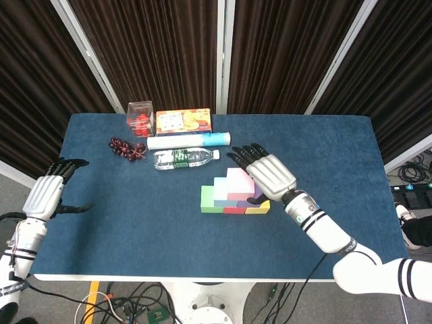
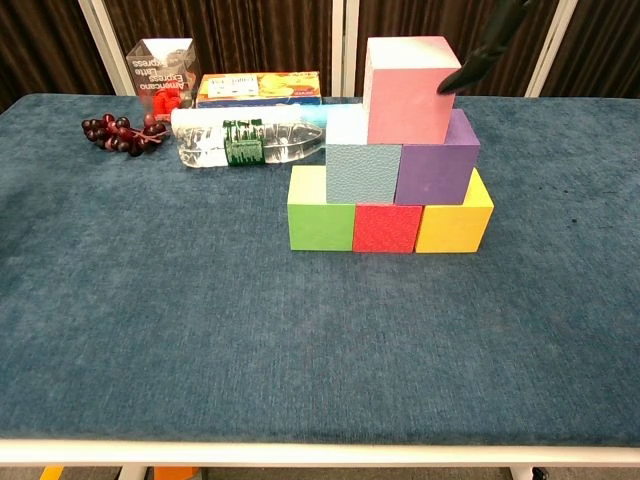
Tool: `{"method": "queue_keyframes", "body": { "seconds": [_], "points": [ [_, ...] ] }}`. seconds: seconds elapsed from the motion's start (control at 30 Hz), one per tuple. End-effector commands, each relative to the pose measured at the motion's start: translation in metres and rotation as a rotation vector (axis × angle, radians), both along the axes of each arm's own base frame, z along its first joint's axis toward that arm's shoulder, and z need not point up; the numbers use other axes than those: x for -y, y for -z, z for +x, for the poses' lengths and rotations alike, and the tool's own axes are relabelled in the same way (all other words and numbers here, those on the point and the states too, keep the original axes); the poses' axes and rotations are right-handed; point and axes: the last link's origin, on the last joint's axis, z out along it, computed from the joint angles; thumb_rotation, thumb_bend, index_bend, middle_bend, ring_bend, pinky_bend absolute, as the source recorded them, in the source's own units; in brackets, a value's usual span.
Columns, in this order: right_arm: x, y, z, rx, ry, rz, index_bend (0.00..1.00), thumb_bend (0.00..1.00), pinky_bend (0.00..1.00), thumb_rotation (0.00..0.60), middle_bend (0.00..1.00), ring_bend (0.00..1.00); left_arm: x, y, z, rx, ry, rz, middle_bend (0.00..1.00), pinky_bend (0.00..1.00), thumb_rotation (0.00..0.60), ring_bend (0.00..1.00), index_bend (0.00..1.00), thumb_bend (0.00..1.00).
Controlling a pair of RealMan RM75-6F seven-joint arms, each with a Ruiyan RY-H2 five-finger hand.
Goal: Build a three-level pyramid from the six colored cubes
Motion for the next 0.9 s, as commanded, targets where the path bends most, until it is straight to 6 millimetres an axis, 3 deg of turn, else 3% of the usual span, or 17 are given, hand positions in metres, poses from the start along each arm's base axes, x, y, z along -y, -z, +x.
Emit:
{"method": "queue_keyframes", "body": {
  "seconds": [0.03,0.2,0.37,0.5,0.7,0.9],
  "points": [
    [-0.005,-0.036,-0.043,0.055,0.074,-0.151,0.00,0.07,0.00,0.600,0.04,0.00,-0.001,-0.008,-0.014,-0.060,-0.019,0.065,0.15,0.06,0.600,0.09,0.18,0.08],
    [-0.035,-0.062,-0.119,0.054,0.184,-0.300,0.00,0.09,0.00,0.600,0.10,0.00,0.005,-0.019,-0.043,-0.156,-0.069,0.185,0.15,0.06,0.600,0.09,0.18,0.08],
    [-0.074,-0.070,-0.180,0.064,0.254,-0.358,0.00,0.09,0.00,0.600,0.07,0.00,0.024,-0.018,-0.059,-0.202,-0.051,0.244,0.15,0.06,0.600,0.09,0.18,0.08],
    [-0.103,-0.070,-0.208,0.102,0.272,-0.403,0.00,0.09,0.00,0.600,0.03,0.00,0.046,-0.014,-0.063,-0.226,-0.046,0.270,0.15,0.06,0.600,0.09,0.18,0.08],
    [-0.143,-0.068,-0.231,0.154,0.304,-0.440,0.00,0.09,0.00,0.600,0.02,0.00,0.080,-0.009,-0.061,-0.241,-0.071,0.269,0.15,0.06,0.600,0.09,0.18,0.08],
    [-0.162,-0.064,-0.245,0.149,0.352,-0.429,0.00,0.10,0.00,0.600,0.02,0.00,0.111,0.006,-0.061,-0.231,-0.114,0.211,0.15,0.06,0.600,0.09,0.18,0.08]
  ]
}}
